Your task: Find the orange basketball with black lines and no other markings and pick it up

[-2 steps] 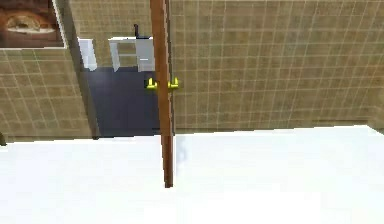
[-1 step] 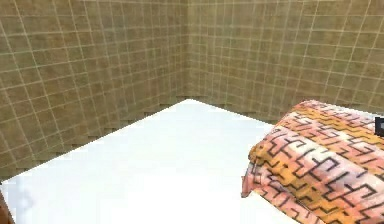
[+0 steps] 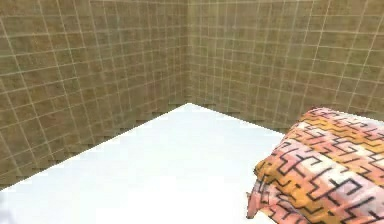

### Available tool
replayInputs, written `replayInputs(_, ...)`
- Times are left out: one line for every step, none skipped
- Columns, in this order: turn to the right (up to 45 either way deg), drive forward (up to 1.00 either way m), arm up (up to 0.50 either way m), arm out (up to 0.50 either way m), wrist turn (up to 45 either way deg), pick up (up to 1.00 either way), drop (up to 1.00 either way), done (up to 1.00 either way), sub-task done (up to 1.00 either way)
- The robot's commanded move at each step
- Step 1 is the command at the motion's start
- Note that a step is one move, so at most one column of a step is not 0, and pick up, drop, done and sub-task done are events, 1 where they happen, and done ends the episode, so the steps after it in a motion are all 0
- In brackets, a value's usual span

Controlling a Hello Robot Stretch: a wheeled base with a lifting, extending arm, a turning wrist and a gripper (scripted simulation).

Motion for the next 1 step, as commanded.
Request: replayInputs(-45.0, 0.00, 0.00, 0.00, 0.0, 0.00, 0.00, 0.00, 0.00)
